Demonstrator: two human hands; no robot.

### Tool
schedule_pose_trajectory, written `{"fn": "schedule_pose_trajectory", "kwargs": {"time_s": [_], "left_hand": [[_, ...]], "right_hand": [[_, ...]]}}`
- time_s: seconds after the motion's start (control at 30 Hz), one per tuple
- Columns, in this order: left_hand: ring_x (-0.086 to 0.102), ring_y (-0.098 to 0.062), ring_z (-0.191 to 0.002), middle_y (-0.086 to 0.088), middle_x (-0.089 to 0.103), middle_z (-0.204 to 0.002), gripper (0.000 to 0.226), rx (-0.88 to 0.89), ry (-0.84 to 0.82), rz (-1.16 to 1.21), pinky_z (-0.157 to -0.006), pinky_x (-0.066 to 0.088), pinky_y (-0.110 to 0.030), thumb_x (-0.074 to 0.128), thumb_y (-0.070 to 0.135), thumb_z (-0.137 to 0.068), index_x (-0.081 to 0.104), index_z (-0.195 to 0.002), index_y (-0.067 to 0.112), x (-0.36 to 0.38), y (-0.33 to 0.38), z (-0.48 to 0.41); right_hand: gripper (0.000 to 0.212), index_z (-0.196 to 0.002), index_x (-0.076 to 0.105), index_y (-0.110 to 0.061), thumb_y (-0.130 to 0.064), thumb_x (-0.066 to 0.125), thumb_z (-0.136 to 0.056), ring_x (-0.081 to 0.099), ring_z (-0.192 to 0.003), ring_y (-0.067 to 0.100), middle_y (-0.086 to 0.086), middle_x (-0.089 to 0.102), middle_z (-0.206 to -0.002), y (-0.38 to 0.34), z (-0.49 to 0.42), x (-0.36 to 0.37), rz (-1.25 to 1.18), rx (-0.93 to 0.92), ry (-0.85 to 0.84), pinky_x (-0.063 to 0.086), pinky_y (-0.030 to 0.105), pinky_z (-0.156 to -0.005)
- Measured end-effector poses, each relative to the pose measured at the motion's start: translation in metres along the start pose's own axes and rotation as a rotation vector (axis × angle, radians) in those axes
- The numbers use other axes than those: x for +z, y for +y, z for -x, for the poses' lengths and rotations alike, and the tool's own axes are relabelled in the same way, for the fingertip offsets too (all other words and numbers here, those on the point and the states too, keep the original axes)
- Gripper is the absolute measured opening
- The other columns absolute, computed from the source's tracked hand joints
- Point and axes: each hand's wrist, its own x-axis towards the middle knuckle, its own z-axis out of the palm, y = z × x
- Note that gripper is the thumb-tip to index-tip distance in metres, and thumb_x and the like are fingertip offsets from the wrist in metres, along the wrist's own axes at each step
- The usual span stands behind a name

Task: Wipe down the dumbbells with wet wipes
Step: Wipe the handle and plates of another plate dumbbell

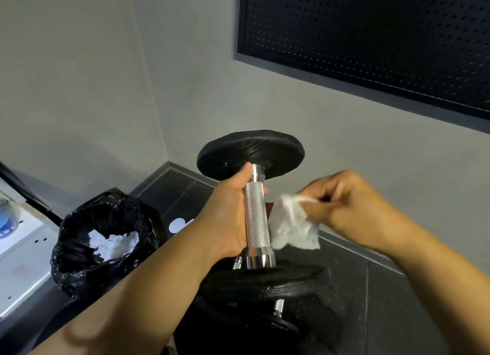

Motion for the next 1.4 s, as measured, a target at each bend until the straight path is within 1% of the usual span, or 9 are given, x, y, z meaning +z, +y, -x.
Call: {"fn": "schedule_pose_trajectory", "kwargs": {"time_s": [0.23,0.33,0.43,0.57,0.7,0.87,1.07,1.27,1.4], "left_hand": [[0.068,-0.037,-0.1,-0.021,0.07,-0.108,0.064,0.002,-0.065,-0.055,-0.086,0.051,-0.047,0.042,0.059,-0.087,0.062,-0.123,0.01,0.01,-0.006,0.009],[0.066,-0.036,-0.105,-0.019,0.069,-0.114,0.061,-0.007,-0.097,0.01,-0.09,0.05,-0.051,0.043,0.059,-0.087,0.065,-0.12,0.012,0.014,-0.007,0.013],[0.064,-0.033,-0.109,-0.019,0.067,-0.118,0.057,0.002,-0.118,0.067,-0.097,0.046,-0.049,0.044,0.057,-0.089,0.068,-0.118,0.014,0.012,-0.008,0.01],[0.065,-0.027,-0.082,-0.014,0.067,-0.088,0.058,-0.003,-0.146,0.104,-0.081,0.049,-0.038,0.049,0.057,-0.085,0.072,-0.103,0.007,0.01,-0.006,0.003],[0.061,-0.025,-0.064,-0.014,0.061,-0.071,0.072,0.002,-0.09,-0.002,-0.071,0.048,-0.034,0.048,0.063,-0.084,0.062,-0.117,0.001,0.005,-0.008,-0.001],[0.056,-0.022,-0.077,-0.01,0.058,-0.082,0.055,-0.018,-0.143,0.079,-0.074,0.047,-0.033,0.052,0.057,-0.082,0.064,-0.097,0.006,0.008,-0.011,0.001],[0.063,-0.035,-0.112,-0.018,0.066,-0.121,0.062,0.007,-0.181,0.054,-0.098,0.044,-0.057,0.04,0.061,-0.089,0.062,-0.125,0.016,0.012,-0.012,0.006],[0.061,-0.025,-0.085,-0.013,0.061,-0.092,0.067,0.015,-0.146,0.056,-0.08,0.049,-0.036,0.047,0.06,-0.086,0.058,-0.115,0.001,0.01,-0.009,0.004],[0.053,-0.035,-0.111,-0.024,0.055,-0.123,0.077,-0.009,-0.14,0.025,-0.107,0.034,-0.048,0.044,0.063,-0.086,0.053,-0.129,0.0,0.005,-0.011,-0.001]], "right_hand": [[0.017,-0.095,0.062,-0.023,-0.021,0.062,-0.079,0.058,-0.066,0.019,-0.006,0.062,-0.079,-0.006,-0.019,0.021,0.624,-0.497,0.365,0.049,0.038,-0.052],[0.021,-0.097,0.068,-0.013,-0.02,0.053,-0.083,0.053,-0.062,0.02,0.004,0.059,-0.087,0.003,-0.026,0.034,0.824,-0.615,0.332,0.043,0.03,-0.043],[0.024,-0.088,0.064,-0.012,-0.027,0.049,-0.079,0.049,-0.065,0.017,0.002,0.048,-0.095,0.007,-0.025,0.032,0.671,-0.558,0.166,0.046,0.033,-0.048],[0.012,-0.089,0.072,-0.015,-0.021,0.065,-0.082,0.054,-0.078,0.012,-0.005,0.049,-0.09,0.017,-0.011,0.033,0.291,-0.383,-0.082,0.05,0.03,-0.068],[0.012,-0.09,0.076,-0.012,-0.007,0.073,-0.08,0.061,-0.084,0.012,-0.009,0.057,-0.093,0.029,0.005,0.044,0.038,-0.268,-0.279,0.053,0.027,-0.077],[0.018,-0.101,0.074,-0.017,-0.021,0.064,-0.088,0.055,-0.078,0.007,-0.011,0.05,-0.086,0.035,-0.007,0.049,0.261,-0.466,0.068,0.05,0.021,-0.068],[0.036,-0.113,0.069,-0.012,-0.028,0.046,-0.091,0.049,-0.061,0.016,0.003,0.048,-0.084,0.024,-0.032,0.044,0.649,-0.588,0.396,0.047,0.034,-0.043],[0.022,-0.106,0.073,-0.019,-0.018,0.064,-0.087,0.058,-0.086,0.012,-0.005,0.053,-0.093,0.034,-0.004,0.043,0.3,-0.503,-0.012,0.053,0.03,-0.073],[0.018,-0.096,0.075,-0.019,-0.008,0.068,-0.084,0.059,-0.099,0.011,-0.005,0.058,-0.102,0.033,0.005,0.037,0.069,-0.291,-0.207,0.051,0.026,-0.087]]}}
